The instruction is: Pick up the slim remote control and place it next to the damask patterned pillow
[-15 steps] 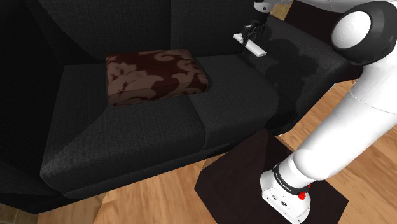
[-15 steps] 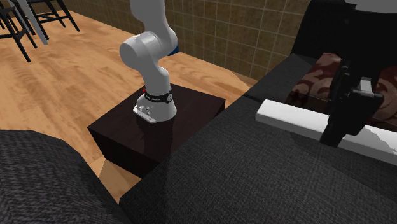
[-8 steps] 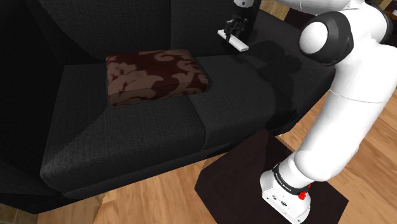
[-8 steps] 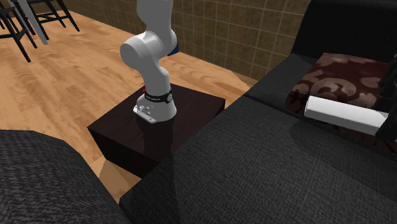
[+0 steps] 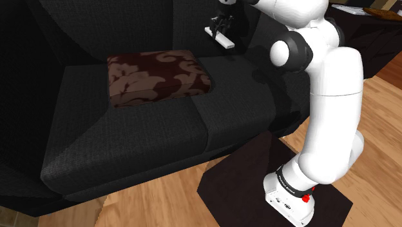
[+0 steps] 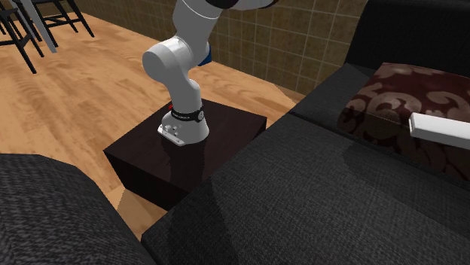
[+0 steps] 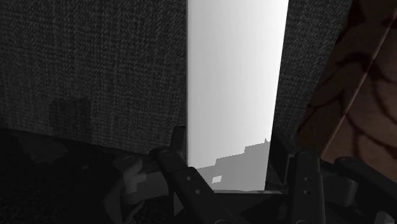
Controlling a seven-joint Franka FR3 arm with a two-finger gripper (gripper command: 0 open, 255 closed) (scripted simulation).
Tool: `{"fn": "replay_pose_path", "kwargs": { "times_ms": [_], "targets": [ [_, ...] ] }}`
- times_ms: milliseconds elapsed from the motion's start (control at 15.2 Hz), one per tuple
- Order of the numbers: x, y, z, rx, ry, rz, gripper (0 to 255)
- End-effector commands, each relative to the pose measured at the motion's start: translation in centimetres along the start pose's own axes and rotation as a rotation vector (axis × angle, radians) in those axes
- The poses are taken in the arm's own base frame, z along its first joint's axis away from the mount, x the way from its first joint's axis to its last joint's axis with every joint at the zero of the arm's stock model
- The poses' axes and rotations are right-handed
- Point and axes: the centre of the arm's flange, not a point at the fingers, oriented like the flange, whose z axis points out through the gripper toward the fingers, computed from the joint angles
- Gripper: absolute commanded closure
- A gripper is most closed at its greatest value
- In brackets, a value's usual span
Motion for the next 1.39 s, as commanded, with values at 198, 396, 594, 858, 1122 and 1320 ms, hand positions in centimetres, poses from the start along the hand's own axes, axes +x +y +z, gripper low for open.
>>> {"fn": "replay_pose_path", "kwargs": {
  "times_ms": [198, 396, 594, 858, 1122, 1320],
  "targets": [
    [0.1, -0.3, 2.5, 0.0, 0.001, 0.0, 255],
    [0.0, -0.4, 4.1, 0.0, 0.001, 0.0, 255],
    [-0.1, -0.5, 5.7, 0.0, 0.001, 0.0, 255],
    [-0.3, -0.6, 7.8, 0.0, 0.001, 0.0, 255],
    [-0.4, -0.7, 9.9, 0.0, 0.001, 0.0, 255],
    [-0.5, -0.8, 11.4, 0.0, 0.001, 0.0, 255]
  ]
}}
